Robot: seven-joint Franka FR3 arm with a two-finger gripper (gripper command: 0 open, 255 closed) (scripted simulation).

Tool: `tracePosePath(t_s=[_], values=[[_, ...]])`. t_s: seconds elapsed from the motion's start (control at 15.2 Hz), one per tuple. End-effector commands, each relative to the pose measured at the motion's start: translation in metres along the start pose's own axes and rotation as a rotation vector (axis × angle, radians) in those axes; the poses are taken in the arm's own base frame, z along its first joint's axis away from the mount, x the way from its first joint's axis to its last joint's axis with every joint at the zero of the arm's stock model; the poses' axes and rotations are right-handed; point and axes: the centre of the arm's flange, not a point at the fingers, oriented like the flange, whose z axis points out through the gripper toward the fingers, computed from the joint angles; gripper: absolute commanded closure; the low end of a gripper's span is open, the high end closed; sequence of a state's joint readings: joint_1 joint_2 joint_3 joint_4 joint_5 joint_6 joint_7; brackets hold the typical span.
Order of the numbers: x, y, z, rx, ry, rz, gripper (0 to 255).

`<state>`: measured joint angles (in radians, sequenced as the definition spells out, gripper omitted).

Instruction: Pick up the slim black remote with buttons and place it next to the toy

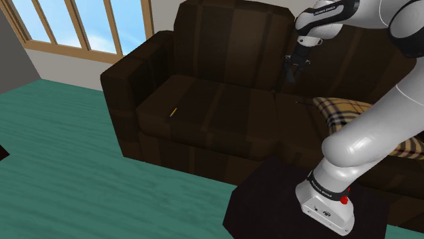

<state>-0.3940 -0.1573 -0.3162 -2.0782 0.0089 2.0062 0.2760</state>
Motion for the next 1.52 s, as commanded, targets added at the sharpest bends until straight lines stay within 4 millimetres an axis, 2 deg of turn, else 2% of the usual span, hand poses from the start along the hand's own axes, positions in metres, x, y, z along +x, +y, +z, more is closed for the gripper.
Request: tracePosePath(t_s=[0.0, 0.13, 1.45], values=[[0.0, -0.001, -0.011, 0.0, 0.0, 0.0, 255], [0.001, -0.002, -0.021, 0.0, 0.0, 0.0, 255], [-0.037, 0.259, -0.043, 0.0, 0.0, 0.0, 255]])
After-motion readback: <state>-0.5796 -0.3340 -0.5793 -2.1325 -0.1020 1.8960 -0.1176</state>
